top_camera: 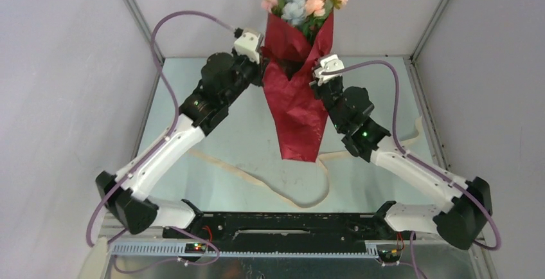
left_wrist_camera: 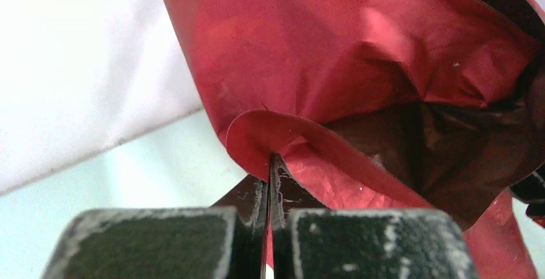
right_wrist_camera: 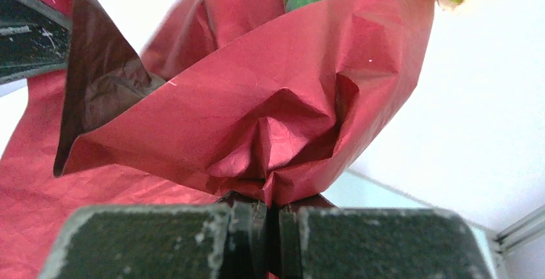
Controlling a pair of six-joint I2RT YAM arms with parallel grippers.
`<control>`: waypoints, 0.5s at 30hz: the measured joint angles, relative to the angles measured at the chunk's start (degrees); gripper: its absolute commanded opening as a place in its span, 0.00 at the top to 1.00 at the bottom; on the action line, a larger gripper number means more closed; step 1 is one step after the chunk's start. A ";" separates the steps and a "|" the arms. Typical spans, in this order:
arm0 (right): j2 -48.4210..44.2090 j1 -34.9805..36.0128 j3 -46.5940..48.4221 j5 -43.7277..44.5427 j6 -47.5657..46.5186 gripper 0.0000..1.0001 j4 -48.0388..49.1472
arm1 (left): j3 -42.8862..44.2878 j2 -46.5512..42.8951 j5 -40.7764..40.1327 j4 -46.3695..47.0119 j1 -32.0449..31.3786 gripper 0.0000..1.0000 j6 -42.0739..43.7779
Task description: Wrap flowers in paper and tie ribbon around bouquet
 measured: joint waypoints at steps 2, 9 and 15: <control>-2.21 2.45 -0.02 1.88 1.64 1.00 -4.07 | -3.50 -3.48 -0.48 -0.85 -0.85 1.00 -1.73; -8.17 16.44 -4.57 14.51 9.94 1.00 -16.17 | -19.78 -19.54 -4.90 -0.92 -6.97 1.00 -9.35; -6.56 25.42 -16.02 19.23 28.28 1.00 -23.10 | -43.71 -28.79 -7.19 4.85 -9.77 1.00 -21.07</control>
